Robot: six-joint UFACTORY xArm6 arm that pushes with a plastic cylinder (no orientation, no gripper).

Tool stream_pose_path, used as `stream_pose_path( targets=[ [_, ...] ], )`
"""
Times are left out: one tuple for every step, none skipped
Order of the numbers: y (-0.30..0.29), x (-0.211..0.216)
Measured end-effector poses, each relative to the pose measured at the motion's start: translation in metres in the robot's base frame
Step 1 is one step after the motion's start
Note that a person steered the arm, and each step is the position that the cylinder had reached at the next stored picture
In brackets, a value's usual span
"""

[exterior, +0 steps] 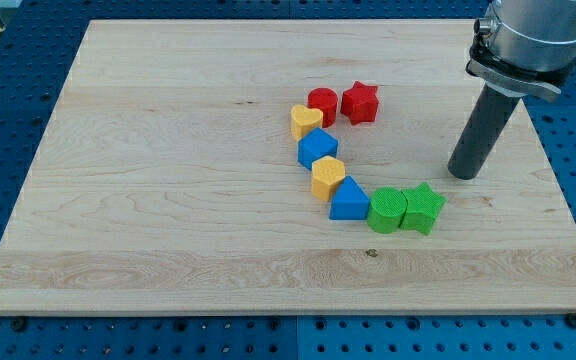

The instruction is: Move the blue triangle to the left of the yellow heart

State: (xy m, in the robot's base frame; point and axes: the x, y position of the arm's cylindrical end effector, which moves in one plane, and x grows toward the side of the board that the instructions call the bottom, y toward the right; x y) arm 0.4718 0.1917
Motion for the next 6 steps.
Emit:
stream_pose_path(
  targets=[
    [0.012,0.000],
    [0.064,-0.001],
    [0.028,0.000],
    [-0.014,0.010],
    [-0.044,0.015],
    [-0.072,0.015]
  ],
)
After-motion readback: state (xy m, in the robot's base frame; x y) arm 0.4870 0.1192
